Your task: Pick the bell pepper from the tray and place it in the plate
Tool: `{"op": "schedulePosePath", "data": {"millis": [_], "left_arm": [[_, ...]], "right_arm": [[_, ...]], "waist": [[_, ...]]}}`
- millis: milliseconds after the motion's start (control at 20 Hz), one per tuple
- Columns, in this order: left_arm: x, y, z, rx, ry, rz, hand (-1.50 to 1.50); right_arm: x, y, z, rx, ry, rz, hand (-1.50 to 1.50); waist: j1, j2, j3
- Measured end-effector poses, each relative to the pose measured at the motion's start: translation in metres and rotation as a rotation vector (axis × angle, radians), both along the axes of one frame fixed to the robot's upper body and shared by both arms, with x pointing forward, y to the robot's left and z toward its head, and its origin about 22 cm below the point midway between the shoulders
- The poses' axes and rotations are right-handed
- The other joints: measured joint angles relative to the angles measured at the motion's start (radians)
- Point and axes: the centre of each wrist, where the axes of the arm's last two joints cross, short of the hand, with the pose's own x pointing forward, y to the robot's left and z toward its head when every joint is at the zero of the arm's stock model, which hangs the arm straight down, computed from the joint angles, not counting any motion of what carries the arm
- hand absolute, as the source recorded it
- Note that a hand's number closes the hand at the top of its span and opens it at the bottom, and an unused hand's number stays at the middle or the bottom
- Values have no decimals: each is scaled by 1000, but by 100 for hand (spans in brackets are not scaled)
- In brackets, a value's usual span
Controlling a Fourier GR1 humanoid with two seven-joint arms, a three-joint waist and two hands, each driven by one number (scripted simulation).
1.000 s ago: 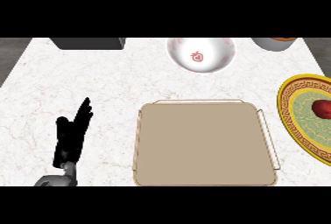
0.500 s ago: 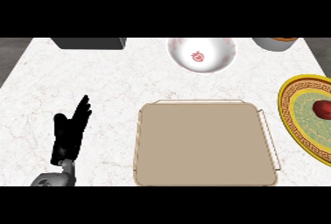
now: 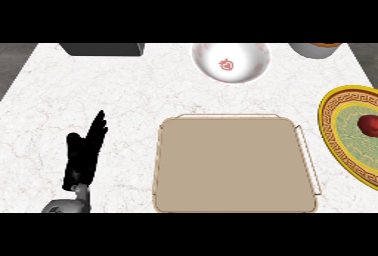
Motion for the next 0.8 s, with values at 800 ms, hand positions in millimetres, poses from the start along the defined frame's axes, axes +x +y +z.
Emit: {"op": "schedulePosePath", "data": {"millis": [800], "left_arm": [[0,10,0,-3,-2,-5,0]], "right_arm": [[-47,-31,4,-34,29,-107,-150]], "waist": [[6,3,2]]}}
